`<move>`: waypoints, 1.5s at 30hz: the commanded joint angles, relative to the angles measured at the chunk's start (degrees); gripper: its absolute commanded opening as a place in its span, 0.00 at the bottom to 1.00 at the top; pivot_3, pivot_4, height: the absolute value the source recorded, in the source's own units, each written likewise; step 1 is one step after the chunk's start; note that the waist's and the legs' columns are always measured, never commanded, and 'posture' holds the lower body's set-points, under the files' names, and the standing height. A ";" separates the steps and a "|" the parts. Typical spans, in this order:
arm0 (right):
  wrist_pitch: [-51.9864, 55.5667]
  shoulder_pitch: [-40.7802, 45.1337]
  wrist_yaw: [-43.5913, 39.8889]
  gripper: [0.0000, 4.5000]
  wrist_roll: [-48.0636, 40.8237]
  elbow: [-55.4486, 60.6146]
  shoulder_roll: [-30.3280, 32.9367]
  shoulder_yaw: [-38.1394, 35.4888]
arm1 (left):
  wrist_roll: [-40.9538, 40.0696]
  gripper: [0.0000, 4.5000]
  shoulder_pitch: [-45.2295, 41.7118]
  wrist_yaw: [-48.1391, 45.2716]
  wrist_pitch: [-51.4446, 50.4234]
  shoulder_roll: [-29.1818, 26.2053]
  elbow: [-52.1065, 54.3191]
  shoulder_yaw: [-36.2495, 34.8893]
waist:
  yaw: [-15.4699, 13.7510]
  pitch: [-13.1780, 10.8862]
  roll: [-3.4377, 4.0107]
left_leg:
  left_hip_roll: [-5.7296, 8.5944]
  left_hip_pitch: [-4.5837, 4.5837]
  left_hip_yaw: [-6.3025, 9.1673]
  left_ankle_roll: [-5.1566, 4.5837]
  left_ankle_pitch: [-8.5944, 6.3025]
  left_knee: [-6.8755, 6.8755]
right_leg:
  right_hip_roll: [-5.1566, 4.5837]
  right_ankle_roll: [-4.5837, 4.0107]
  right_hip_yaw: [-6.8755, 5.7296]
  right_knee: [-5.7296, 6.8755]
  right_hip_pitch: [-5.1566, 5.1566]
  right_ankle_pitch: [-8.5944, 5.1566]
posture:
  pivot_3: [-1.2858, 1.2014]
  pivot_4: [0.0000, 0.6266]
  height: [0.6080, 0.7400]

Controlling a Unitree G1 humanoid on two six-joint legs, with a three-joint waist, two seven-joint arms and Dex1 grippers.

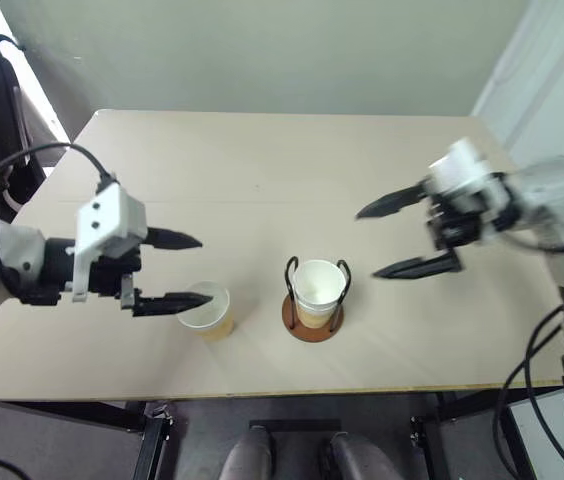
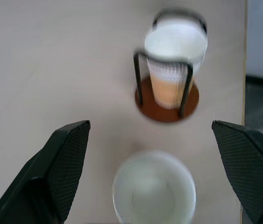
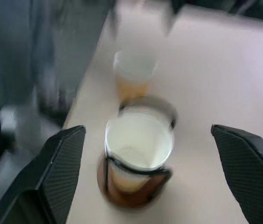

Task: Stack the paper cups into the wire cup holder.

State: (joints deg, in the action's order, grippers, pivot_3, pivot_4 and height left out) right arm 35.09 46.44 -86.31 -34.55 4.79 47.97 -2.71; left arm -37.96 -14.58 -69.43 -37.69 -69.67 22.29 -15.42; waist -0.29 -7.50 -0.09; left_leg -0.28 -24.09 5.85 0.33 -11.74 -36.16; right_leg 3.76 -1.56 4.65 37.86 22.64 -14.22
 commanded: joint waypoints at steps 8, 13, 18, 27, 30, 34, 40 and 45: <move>10.69 -10.07 9.45 0.99 -19.21 9.13 5.98 -22.05 | 10.01 1.00 -4.39 -5.44 6.02 -1.33 -0.41 14.04 | 0.32 -0.01 -0.01 | -0.04 0.18 -0.04 0.06 -0.03 0.03 | 0.04 -0.08 0.01 0.17 -0.03 -0.16 | 0.52 0.24 1.00; 10.56 -10.63 12.04 0.99 -20.73 11.62 6.18 -21.52 | 16.50 1.00 -9.09 -7.29 9.33 -0.45 -3.86 21.32 | 0.49 -0.01 0.01 | -0.02 0.14 -0.01 0.02 0.00 -0.04 | 0.04 0.02 0.03 0.18 -0.01 -0.10 | 0.52 0.24 1.00; 10.09 -12.00 13.41 0.99 -20.38 12.84 7.47 -21.67 | 20.05 1.00 -10.59 -8.21 11.53 1.56 -6.10 24.76 | 0.37 -0.01 0.01 | 0.01 0.04 0.03 -0.05 -0.05 -0.09 | 0.02 0.13 0.04 0.14 0.00 -0.05 | 0.52 0.24 1.00; 10.24 -13.17 15.03 1.00 -21.47 14.34 9.38 -22.30 | 22.93 0.38 -11.13 -9.88 13.11 4.69 -6.67 27.10 | 0.26 -0.01 0.01 | 0.07 -0.02 0.05 -0.17 -0.17 -0.07 | 0.00 0.30 0.04 0.10 -0.01 -0.14 | 0.52 0.24 1.00; 10.14 -13.59 15.40 1.00 -21.77 14.66 10.01 -22.42 | 22.90 0.13 -11.24 -10.31 13.18 4.92 -6.73 26.83 | 0.25 -0.01 0.01 | 0.09 -0.03 0.05 -0.18 -0.18 -0.08 | 0.00 0.33 0.05 0.09 -0.02 -0.15 | 0.52 0.24 1.00; 9.88 -13.43 15.75 1.00 -21.86 14.39 10.74 -22.26 | 19.39 0.00 -14.41 -11.92 13.13 6.05 -8.82 23.58 | 0.24 -0.01 0.01 | 0.10 -0.03 0.06 -0.18 -0.18 -0.14 | -0.01 0.36 0.06 0.10 -0.04 -0.15 | 0.52 0.24 1.00; 8.80 -12.52 15.40 1.00 -21.38 13.32 11.21 -21.31 | 9.31 0.00 -30.10 -15.17 10.10 11.17 -16.21 17.48 | -0.20 -0.01 0.00 | 0.12 -0.13 0.12 -0.22 -0.18 -0.41 | -0.01 0.47 0.05 0.16 -0.06 -0.07 | 0.52 0.24 1.00; 7.66 -13.36 15.34 1.00 -20.70 13.41 11.52 -21.37 | 10.14 0.00 -43.49 -17.03 12.90 17.15 -24.76 18.79 | -0.22 0.01 0.05 | 0.19 -0.21 0.12 -0.37 -0.26 -0.66 | -0.08 0.65 0.08 0.08 -0.10 0.02 | 0.52 0.24 1.00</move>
State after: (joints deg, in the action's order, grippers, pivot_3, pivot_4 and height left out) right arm 43.88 32.77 -70.89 -55.26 17.47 58.38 -23.30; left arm -27.45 -55.50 -85.42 -26.05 -53.33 -0.86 3.56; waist -0.51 -7.49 -0.04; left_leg -0.09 -24.35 5.97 -0.10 -12.03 -36.92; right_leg 3.68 -0.87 4.73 37.94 22.54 -14.19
